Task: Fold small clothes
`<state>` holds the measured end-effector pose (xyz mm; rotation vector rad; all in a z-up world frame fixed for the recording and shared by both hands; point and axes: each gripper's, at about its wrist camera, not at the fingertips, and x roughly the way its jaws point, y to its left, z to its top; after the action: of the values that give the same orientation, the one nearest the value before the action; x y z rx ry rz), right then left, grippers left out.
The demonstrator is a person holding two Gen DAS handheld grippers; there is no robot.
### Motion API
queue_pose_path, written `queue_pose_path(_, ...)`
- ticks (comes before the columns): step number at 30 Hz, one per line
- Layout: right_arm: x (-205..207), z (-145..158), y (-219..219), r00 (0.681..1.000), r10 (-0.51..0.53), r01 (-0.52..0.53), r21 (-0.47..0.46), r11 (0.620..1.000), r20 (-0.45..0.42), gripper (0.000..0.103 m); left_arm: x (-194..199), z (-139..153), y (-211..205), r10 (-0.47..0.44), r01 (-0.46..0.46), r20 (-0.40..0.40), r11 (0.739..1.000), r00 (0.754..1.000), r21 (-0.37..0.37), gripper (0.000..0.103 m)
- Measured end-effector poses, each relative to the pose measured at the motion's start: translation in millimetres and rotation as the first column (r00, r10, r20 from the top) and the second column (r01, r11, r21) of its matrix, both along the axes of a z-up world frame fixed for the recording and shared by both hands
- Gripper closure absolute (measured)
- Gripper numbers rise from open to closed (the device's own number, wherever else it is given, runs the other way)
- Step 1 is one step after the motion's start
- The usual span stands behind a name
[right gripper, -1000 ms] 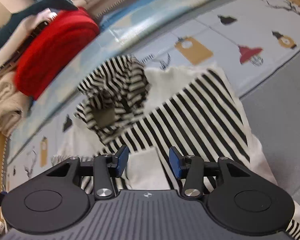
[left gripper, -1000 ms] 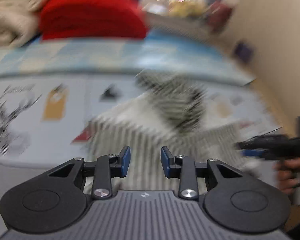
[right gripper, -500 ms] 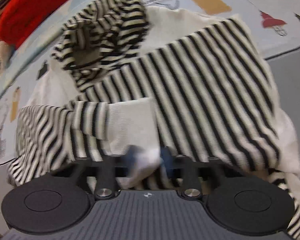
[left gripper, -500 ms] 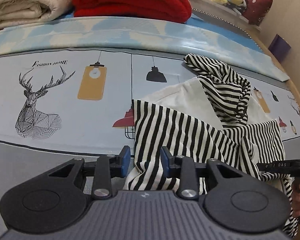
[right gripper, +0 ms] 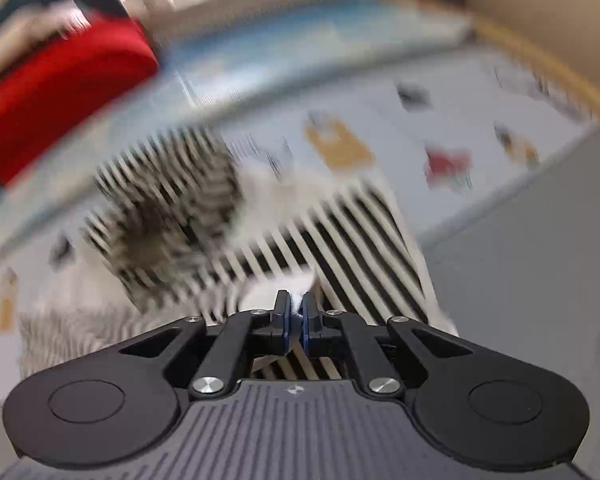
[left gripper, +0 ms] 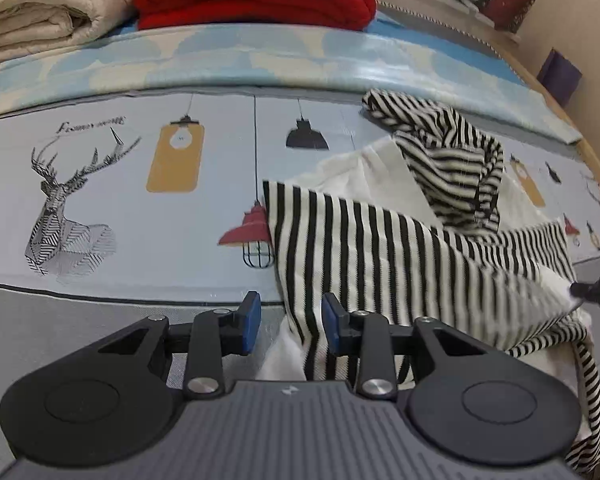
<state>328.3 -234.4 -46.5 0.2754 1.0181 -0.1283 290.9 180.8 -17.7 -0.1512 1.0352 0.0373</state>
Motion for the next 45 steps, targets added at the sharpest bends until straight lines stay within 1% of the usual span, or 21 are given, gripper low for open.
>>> queue_pose_path(1, 1.4, -9.3, -5.3, 0.998, -0.017, 0.018, 0.016, 1.000, -0.053, 0.096, 1.1, -3.6, -2.9, -0.010, 0.010, -0.014, 1.000, 1.000, 0.005, 0.066)
queue_pose_path(3, 1.4, -16.3, -12.2, 0.995, -0.065, 0.066, 0.011, 0.998, -0.080, 0.092, 2.7, -10.7, -8.1, -0.028, 0.029, -0.038, 1.000, 0.999, 0.011, 0.066)
queue_pose_path(5, 4.0, -11.2, -11.6, 0.998, -0.048, 0.048, 0.001, 0.999, -0.047, 0.092, 3.7, -17.6, -13.4, -0.049, 0.050, -0.058, 0.999, 0.997, 0.004, 0.066)
queue_pose_path(7, 5.7, -3.4, -9.7, 1.000, -0.023, 0.023, 0.011, 1.000, -0.003, 0.084, 5.0, -26.9, -17.5, -0.068, 0.066, -0.087, 0.997, 0.994, -0.033, 0.066)
queue_pose_path(9, 6.6, 1.6, -7.8, 1.000, -0.001, 0.000, 0.032, 0.999, 0.016, 0.080, 5.7, -38.2, -20.1, -0.093, 0.087, -0.124, 0.995, 0.988, -0.053, 0.066)
queue_pose_path(10, 7.4, 2.8, -6.0, 1.000, 0.002, -0.003, 0.044, 0.999, 0.018, 0.080, 6.9, -48.6, -23.1, -0.120, 0.118, -0.161, 0.993, 0.980, -0.022, 0.066)
queue_pose_path(12, 8.4, 4.3, -1.3, 1.000, 0.007, -0.008, 0.072, 0.997, 0.014, 0.079, 9.6, -72.0, -23.5, -0.129, 0.164, -0.263, 0.980, 0.956, 0.114, 0.063)
queue_pose_path(13, 9.5, 5.5, 0.6, 1.000, 0.014, -0.015, 0.089, 0.996, 0.011, 0.079, 11.5, -78.1, -15.4, -0.099, 0.144, -0.287, 0.980, 0.953, 0.138, 0.052)
queue_pose_path(15, 9.3, 9.5, 5.6, 1.000, 0.022, -0.024, 0.113, 0.993, 0.018, 0.078, 16.2, -68.5, 4.6, -0.033, 0.053, -0.264, 0.996, 0.964, 0.067, 0.054)
queue_pose_path(18, 8.6, 18.9, 8.6, 0.999, 0.027, -0.032, 0.134, 0.990, 0.037, 0.075, 20.2, -44.4, 19.2, -0.001, 0.006, -0.149, 1.000, 0.989, 0.029, 0.055)
queue_pose_path(22, 9.1, 26.0, 9.7, 0.998, 0.034, -0.042, 0.155, 0.987, 0.057, 0.072, 35.4, -39.8, 36.3, 0.091, -0.095, -0.077, 0.994, 0.993, -0.050, 0.055)
queue_pose_path(26, 10.9, 24.0, 12.8, 0.998, 0.039, -0.047, 0.143, 0.989, 0.053, 0.072, 59.0, -48.6, 38.9, 0.163, -0.169, -0.054, 0.975, 0.985, -0.146, 0.055)
queue_pose_path(32, 13.2, 24.9, 16.0, 0.997, 0.056, -0.065, 0.148, 0.987, 0.059, 0.072, 79.0, -72.3, 26.0, 0.177, -0.193, -0.094, 0.961, 0.980, -0.200, 0.055)
queue_pose_path(34, 14.6, 23.4, 16.2, 0.996, 0.061, -0.069, 0.141, 0.988, 0.057, 0.072, 83.3, -76.3, 20.1, 0.157, -0.173, -0.098, 0.967, 0.983, -0.187, 0.055)
queue_pose_path(36, 16.9, 20.0, 16.0, 0.997, 0.061, -0.067, 0.139, 0.988, 0.046, 0.072, 85.2, -80.3, 16.1, 0.126, -0.143, -0.100, 0.971, 0.987, -0.190, 0.067)
queue_pose_path(37, 17.5, 18.5, 15.8, 0.997, 0.060, -0.065, 0.140, 0.988, 0.041, 0.072, 85.5, -80.6, 14.1, 0.102, -0.119, -0.095, 0.975, 0.990, -0.190, 0.092)
queue_pose_path(38, 18.7, 16.7, 16.0, 0.998, 0.060, -0.065, 0.139, 0.988, 0.037, 0.072, 85.3, -78.4, 13.1, 0.087, -0.100, -0.084, 0.981, 0.993, -0.166, 0.099)
queue_pose_path(40, 20.0, 15.1, 17.1, 0.997, 0.062, -0.066, 0.136, 0.988, 0.034, 0.072, 83.3, -63.6, 20.2, 0.093, -0.094, -0.010, 0.989, 0.996, -0.113, 0.099)
queue_pose_path(42, 20.9, 14.7, 18.6, 0.997, 0.062, -0.066, 0.136, 0.988, 0.034, 0.072, 80.2, -49.5, 33.4, 0.146, -0.143, 0.044, 0.987, 0.988, -0.070, 0.100)
queue_pose_path(44, 21.7, 14.8, 20.1, 0.997, 0.069, -0.073, 0.137, 0.988, 0.036, 0.072, 76.3, -45.0, 44.4, 0.188, -0.184, 0.048, 0.981, 0.981, -0.068, 0.101)
queue_pose_path(45, 21.8, 14.6, 21.0, 0.997, 0.072, -0.077, 0.136, 0.988, 0.037, 0.072, 76.0, -46.6, 44.8, 0.164, -0.162, 0.021, 0.984, 0.986, -0.074, 0.101)
